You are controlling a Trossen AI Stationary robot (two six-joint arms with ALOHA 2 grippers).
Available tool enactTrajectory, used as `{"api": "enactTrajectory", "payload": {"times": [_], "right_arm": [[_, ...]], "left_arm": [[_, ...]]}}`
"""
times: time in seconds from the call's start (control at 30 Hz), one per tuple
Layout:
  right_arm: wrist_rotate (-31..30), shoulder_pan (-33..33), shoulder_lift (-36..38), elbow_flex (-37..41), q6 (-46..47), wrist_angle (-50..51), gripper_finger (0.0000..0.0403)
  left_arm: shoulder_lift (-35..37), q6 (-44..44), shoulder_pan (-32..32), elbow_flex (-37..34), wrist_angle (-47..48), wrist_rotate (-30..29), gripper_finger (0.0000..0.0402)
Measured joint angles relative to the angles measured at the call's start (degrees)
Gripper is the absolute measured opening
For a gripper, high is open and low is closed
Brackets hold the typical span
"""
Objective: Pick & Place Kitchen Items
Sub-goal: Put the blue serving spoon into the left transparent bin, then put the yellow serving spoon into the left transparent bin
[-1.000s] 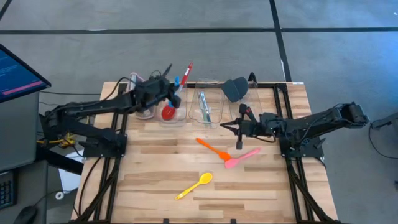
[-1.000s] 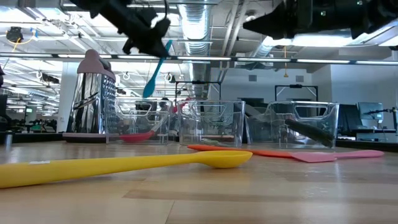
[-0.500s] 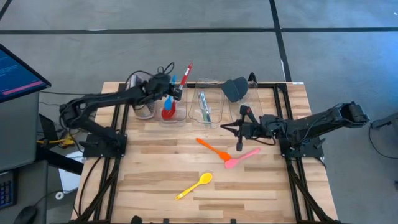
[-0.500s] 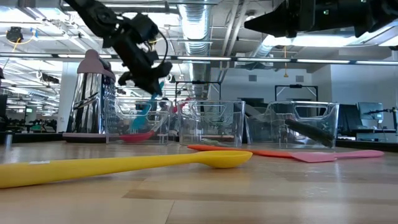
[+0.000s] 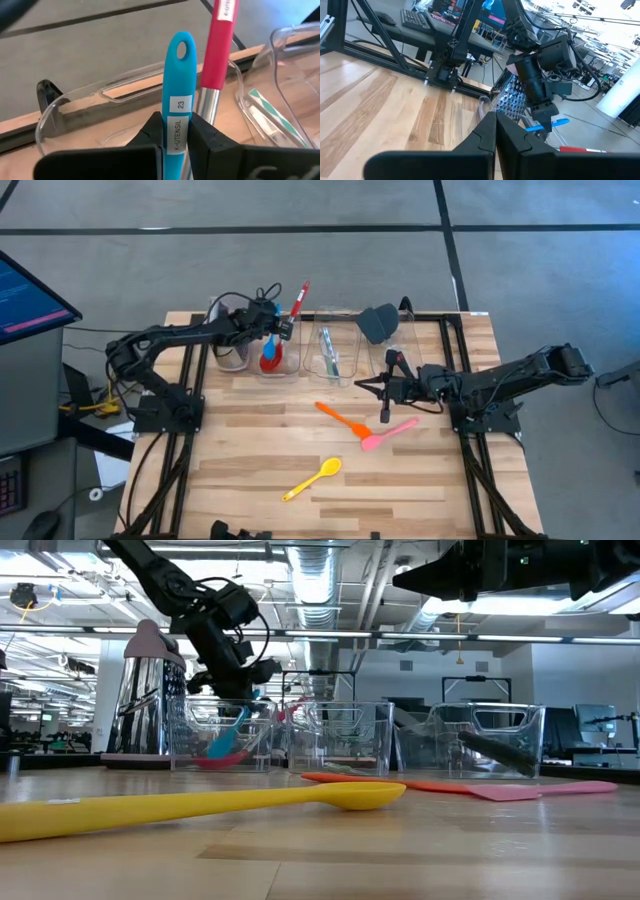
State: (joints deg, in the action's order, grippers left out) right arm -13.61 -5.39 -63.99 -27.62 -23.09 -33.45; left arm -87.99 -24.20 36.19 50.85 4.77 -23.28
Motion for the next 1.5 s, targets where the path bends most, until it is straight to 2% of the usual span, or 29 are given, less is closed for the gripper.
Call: {"api": "enactTrajectory", "payload": {"times": [0.23,0.57,0.8,0.9,1.1,1.27,1.4,1.5], "right_arm": [[0.0,0.0,0.0,0.0,0.0,0.0,0.0000],[0.0,0.0,0.0,0.0,0.0,0.6,0.0000],[0.0,0.2,0.0,0.0,0.1,1.1,0.0000],[0.0,0.3,0.0,0.0,0.2,1.1,0.0000],[0.0,0.2,0.0,0.0,0.1,1.3,0.0000],[0.0,0.2,0.0,0.0,0.1,1.3,0.0000],[0.0,0.2,0.0,0.0,0.1,1.3,0.0000],[0.0,0.2,0.0,0.0,0.1,1.3,0.0000]], "left_arm": [[0.0,-3.2,1.3,0.0,-0.2,2.1,0.0032],[0.8,-3.2,1.3,0.0,-1.9,2.1,0.0149],[4.8,0.2,0.9,0.0,-3.3,2.1,0.0178],[7.4,3.1,0.0,0.0,-3.2,3.8,0.0172],[11.4,8.9,-7.0,0.0,-3.2,14.0,0.0125],[13.1,11.8,-17.2,0.0,-3.2,14.3,0.0072],[13.8,14.8,-27.8,0.0,-3.3,14.0,0.0034],[13.8,18.6,-36.9,0.0,-4.3,9.4,0.0008]]}}
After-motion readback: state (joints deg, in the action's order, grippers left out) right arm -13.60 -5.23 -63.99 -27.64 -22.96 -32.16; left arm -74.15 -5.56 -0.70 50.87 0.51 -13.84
